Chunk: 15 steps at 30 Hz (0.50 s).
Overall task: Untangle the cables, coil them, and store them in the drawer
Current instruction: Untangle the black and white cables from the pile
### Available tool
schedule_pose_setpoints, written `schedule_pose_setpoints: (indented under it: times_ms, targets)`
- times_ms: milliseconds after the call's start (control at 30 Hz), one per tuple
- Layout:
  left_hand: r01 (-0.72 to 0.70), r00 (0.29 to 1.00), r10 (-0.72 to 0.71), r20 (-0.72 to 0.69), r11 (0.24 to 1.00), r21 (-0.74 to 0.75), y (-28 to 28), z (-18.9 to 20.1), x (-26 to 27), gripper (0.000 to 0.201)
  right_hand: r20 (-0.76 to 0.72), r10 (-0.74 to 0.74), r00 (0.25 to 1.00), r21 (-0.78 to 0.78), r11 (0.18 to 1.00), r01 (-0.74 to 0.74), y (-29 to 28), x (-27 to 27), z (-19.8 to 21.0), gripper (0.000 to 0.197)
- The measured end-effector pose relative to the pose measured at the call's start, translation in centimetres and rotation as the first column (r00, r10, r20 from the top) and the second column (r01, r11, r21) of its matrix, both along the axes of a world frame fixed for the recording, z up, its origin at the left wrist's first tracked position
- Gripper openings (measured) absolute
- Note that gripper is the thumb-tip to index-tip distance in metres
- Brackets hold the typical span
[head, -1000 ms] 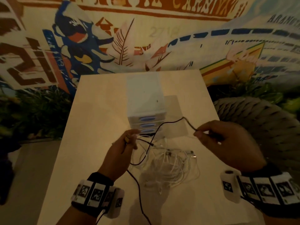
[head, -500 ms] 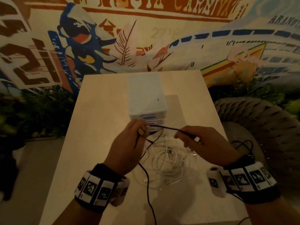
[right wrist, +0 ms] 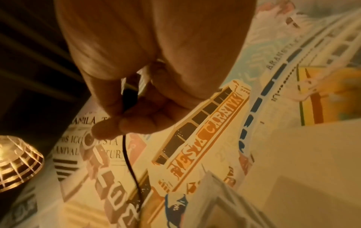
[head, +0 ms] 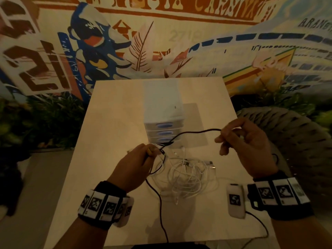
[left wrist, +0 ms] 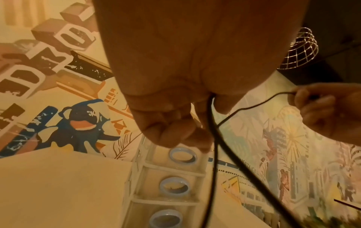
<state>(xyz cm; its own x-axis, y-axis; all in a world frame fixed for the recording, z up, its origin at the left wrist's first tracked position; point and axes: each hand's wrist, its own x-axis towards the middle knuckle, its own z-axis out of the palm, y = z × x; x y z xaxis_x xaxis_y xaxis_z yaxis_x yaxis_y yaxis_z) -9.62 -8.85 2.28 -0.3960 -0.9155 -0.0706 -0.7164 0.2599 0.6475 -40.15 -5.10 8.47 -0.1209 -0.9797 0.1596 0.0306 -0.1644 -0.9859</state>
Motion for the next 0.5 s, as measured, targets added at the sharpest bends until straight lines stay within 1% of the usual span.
schedule_pose_setpoints:
  times_ms: [33, 100, 167, 233, 267, 300, 333, 400, 467, 500]
  targets:
    - [-0.011, 1.0, 0.011, 0.012, 1.0, -0.011, 0.0, 0.3, 0.0, 0.039, 0.026, -0.014, 1.0, -0.022, 1.0, 0.014, -0.2, 0.4, 0.4, 0.012]
    - [-0.061, 0.998, 0.06, -0.016, 0.997, -0.048, 0.0, 1.1, -0.1, 0.042, 0.07, 0.0, 0.998, -0.047, 0.999, 0.004, -0.7, 1.5, 1.0, 0.004]
    - [-0.06, 0.994, 0.051, -0.096, 0.994, -0.09, 0.0, 2.4, -0.4, 0.05, 0.063, 0.067, 0.996, -0.034, 0.997, -0.064, -1.1, 2.7, 1.2, 0.009]
    - [-0.022, 0.983, 0.001, -0.182, 0.993, -0.112, 0.1, 3.7, -1.1, 0.054, 0.006, 0.201, 0.98, -0.003, 0.98, -0.201, -1.5, 4.4, 1.1, 0.022]
    - [0.003, 0.976, -0.027, -0.216, 0.994, -0.114, 0.2, 4.5, -1.6, 0.054, -0.058, 0.265, 0.963, 0.013, 0.964, -0.264, -1.7, 5.4, 0.9, 0.025]
    - [0.029, 0.968, -0.053, -0.247, 0.995, -0.099, 0.2, 4.9, -2.1, 0.052, -0.143, 0.298, 0.944, 0.017, 0.954, -0.299, -1.8, 6.3, 0.6, 0.026]
    - [0.058, 0.955, -0.074, -0.286, 0.996, -0.064, 0.3, 5.3, -2.6, 0.049, -0.222, 0.295, 0.929, 0.007, 0.953, -0.301, -1.9, 7.2, 0.3, 0.025]
    - [0.075, 0.922, -0.046, -0.384, 0.995, 0.061, 0.5, 5.8, -3.1, 0.044, -0.322, 0.201, 0.925, -0.052, 0.972, -0.229, -2.1, 8.3, -0.3, 0.018]
    - [0.05, 0.906, 0.024, -0.423, 0.985, 0.162, 0.8, 6.2, -3.0, 0.044, -0.326, 0.11, 0.939, -0.073, 0.987, -0.141, -2.3, 8.9, -0.8, 0.012]
    - [0.032, 0.917, 0.041, -0.398, 0.984, 0.177, 0.8, 6.3, -2.9, 0.051, -0.329, 0.097, 0.939, -0.064, 0.99, -0.125, -2.5, 9.0, -0.9, 0.01]
